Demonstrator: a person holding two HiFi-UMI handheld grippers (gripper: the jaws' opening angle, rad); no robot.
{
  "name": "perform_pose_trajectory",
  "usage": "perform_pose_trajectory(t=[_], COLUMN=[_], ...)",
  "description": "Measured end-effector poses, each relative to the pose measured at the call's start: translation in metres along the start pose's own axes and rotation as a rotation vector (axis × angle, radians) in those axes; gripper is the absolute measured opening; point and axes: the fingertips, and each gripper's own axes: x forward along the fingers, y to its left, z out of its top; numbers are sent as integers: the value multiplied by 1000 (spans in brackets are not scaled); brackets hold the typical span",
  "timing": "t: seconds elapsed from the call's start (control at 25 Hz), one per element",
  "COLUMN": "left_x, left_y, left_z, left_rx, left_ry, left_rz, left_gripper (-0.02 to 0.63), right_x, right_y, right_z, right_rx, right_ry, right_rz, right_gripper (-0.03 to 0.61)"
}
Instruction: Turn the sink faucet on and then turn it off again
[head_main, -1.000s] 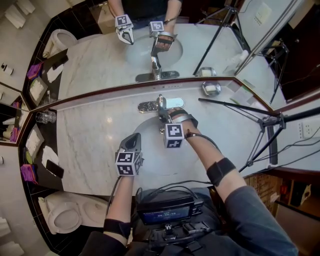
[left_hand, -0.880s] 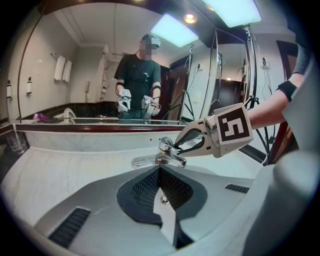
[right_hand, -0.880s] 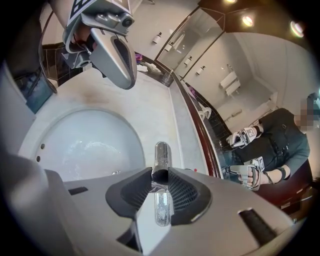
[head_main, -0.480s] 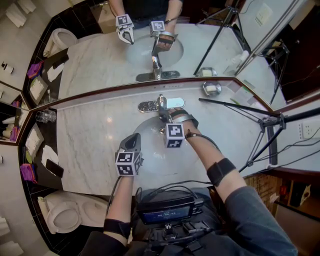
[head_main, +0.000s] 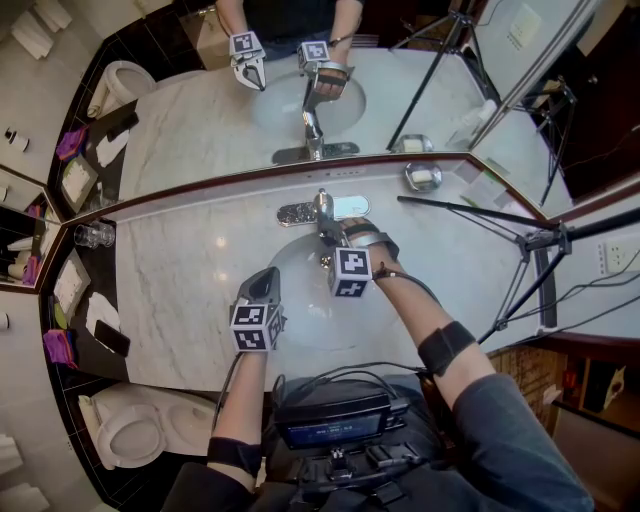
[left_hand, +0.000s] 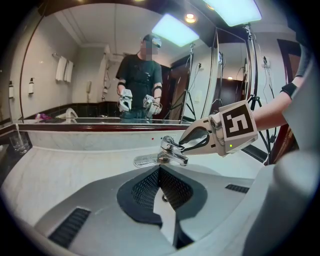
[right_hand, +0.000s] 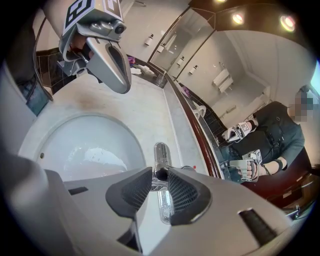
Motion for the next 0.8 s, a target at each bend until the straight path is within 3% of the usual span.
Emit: perform_pose_trajectory(t=[0.16, 0.28, 0.44, 0.8], left_x=[-3, -7, -14, -36], left_y=[-2, -5, -12, -25], left_z=[-2, -1, 3, 17], left_rx=[1, -1, 2, 3], left_ry=[4, -2, -16, -52], left_rz=[0, -4, -6, 1], left_gripper=[3, 3, 3, 3], right_x=[-16, -33, -59, -123], right_y=[4, 1, -2, -10], right_z=[-4, -8, -20, -53], right_rx=[87, 221, 405, 790], right_ry=[-30, -66, -109, -217], right_rz=[-4, -16, -49, -115], right_gripper=[126, 117, 26, 18])
